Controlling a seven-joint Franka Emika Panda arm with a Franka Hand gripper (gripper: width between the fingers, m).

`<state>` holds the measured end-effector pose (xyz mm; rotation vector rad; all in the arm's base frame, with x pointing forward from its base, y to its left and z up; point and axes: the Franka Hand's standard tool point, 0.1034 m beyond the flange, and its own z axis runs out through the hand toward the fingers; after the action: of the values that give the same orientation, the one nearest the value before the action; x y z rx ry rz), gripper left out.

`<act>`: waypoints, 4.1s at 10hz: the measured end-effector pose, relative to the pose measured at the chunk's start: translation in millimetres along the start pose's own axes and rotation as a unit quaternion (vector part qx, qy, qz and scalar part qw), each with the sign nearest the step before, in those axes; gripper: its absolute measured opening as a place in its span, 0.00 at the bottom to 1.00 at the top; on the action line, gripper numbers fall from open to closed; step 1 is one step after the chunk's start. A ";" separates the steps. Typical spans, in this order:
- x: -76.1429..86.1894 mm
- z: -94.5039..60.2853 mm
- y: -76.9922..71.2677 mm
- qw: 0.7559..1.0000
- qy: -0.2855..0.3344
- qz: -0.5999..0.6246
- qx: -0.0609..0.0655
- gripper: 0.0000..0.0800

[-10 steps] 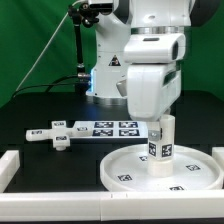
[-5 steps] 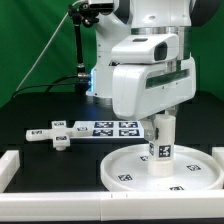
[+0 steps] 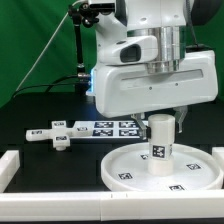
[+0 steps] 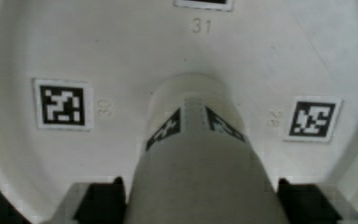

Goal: Assemble round table

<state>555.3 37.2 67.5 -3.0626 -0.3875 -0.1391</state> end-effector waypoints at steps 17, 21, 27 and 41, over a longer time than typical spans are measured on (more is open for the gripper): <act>-0.2 0.5 -1.3 0.836 -0.004 0.547 0.036 0.65; 7.1 -2.9 -1.1 0.940 0.010 0.338 0.035 0.81; 7.5 -2.5 -1.3 0.997 0.014 0.077 0.021 0.81; 14.1 -1.0 -7.3 0.889 -0.032 -0.456 0.014 0.81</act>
Offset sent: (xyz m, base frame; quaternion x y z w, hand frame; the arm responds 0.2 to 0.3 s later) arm 0.0000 0.0000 0.0000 0.0000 0.0000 0.1938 0.9810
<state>567.0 47.7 70.1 -2.5727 -1.7608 -0.0568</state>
